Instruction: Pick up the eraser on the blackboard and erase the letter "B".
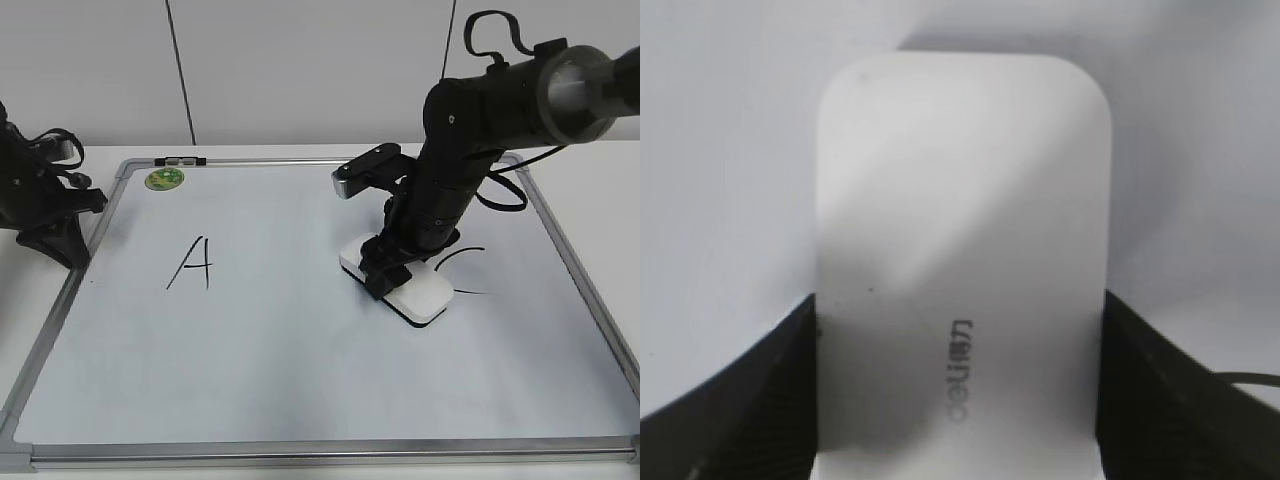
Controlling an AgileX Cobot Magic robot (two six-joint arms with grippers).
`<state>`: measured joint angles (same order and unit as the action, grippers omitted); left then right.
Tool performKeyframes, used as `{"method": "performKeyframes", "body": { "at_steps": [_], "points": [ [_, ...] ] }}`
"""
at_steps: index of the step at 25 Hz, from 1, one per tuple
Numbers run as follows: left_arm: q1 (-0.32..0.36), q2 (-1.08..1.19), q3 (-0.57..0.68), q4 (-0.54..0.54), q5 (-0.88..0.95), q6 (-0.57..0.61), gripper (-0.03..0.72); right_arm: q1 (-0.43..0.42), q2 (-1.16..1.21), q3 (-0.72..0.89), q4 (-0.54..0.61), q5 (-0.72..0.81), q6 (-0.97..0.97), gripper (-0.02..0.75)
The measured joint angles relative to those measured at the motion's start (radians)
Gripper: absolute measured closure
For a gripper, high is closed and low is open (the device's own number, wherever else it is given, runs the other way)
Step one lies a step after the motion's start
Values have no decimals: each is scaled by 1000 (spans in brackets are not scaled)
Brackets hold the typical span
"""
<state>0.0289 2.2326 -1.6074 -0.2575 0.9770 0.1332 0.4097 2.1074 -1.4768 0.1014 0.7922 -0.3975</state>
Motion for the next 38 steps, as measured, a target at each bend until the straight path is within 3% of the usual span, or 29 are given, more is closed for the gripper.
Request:
{"method": "performKeyframes", "body": {
  "at_steps": [10,14,26,32,38],
  "points": [
    [0,0,0,0,0,0,666,95,-1,0,-44,-4,9,216],
    [0,0,0,-2,0,0,666,140,-1,-5,-12,2,-16,216],
    [0,0,0,-2,0,0,666,154,-2,-188,-2,230,-21,216],
    [0,0,0,-2,-1,0,666,79,-91,-190,-41,294,50,216],
    [0,0,0,-2,-1,0,666,-108,-174,-187,-62,301,137,216]
  ]
}}
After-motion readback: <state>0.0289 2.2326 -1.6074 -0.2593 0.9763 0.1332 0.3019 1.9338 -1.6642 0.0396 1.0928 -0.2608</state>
